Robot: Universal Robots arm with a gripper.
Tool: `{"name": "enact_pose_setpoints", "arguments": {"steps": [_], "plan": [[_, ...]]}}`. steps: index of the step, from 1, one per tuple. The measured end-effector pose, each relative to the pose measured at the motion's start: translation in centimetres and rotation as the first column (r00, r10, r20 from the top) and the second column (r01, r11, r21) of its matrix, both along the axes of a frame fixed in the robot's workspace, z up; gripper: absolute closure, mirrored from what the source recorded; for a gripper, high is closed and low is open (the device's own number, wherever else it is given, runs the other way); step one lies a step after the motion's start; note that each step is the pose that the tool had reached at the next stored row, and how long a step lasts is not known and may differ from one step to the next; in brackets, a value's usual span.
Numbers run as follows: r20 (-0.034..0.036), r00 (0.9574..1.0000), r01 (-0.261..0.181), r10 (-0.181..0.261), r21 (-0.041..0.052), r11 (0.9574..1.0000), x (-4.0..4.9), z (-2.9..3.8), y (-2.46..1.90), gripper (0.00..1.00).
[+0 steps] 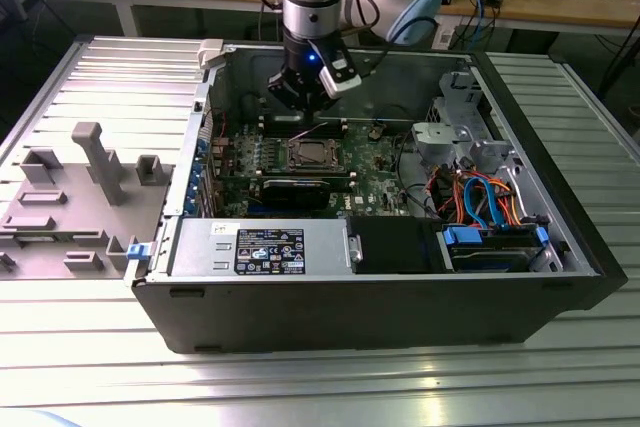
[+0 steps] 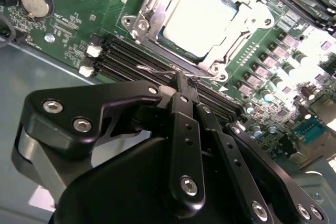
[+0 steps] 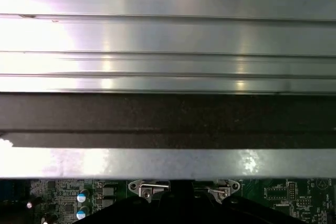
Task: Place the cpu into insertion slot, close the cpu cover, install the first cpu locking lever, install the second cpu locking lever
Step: 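Install the first cpu locking lever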
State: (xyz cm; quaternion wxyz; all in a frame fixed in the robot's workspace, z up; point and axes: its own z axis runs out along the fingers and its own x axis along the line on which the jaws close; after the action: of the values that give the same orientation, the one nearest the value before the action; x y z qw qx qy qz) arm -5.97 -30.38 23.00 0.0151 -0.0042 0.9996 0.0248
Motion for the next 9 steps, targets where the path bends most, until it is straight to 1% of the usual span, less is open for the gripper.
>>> {"name": "enact_pose_setpoints", "arguments": {"steps": [6,7,8,9], "plan": [[0.0000,1.0000,0.000,0.000,-0.0001,1.0000,0.26,-0.21,0.05,0.89],[0.0000,1.0000,0.000,0.000,-0.0021,1.0000,0.35,-0.26,0.07,0.89],[0.0000,1.0000,0.000,0.000,-0.0069,1.0000,0.41,-0.27,0.13,0.89],[0.0000,1.0000,0.000,0.000,-0.0080,1.0000,0.47,-0.30,0.17,0.89]]}}
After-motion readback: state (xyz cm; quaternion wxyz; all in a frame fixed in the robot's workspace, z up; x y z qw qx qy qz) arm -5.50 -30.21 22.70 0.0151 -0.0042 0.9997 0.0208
